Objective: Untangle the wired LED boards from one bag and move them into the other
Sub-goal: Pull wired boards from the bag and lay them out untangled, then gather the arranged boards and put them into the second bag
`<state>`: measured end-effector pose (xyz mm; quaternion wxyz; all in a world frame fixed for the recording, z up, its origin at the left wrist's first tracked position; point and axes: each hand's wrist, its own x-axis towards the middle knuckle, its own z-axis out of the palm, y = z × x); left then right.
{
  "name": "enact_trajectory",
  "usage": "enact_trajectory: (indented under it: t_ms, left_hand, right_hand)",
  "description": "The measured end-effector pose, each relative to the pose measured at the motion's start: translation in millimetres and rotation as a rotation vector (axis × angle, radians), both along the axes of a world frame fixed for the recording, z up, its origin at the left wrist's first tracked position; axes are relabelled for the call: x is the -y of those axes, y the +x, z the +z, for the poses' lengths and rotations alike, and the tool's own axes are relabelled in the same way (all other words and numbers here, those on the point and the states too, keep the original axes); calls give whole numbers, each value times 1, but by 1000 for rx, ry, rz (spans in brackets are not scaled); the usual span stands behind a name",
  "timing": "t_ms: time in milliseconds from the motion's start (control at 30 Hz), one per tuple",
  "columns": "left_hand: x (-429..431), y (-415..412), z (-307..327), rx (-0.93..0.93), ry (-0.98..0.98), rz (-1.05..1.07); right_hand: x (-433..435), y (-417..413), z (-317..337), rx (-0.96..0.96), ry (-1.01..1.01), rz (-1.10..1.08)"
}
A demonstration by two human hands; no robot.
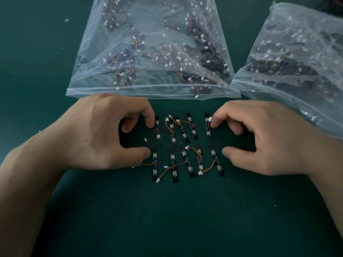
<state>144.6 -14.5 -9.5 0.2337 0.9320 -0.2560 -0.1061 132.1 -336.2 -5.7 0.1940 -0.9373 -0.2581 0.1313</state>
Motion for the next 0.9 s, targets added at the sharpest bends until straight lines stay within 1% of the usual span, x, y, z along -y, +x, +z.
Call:
enact_trajectory:
  t_ms: [533,900]
  left_hand:
    - [3,-2,-1,-10,-27,10]
    - [3,-2,-1,-23,-41,31]
  right_hand:
    - [-3,-2,10,-126,27,-5]
    - [-11,-5,8,-68,-8,-45]
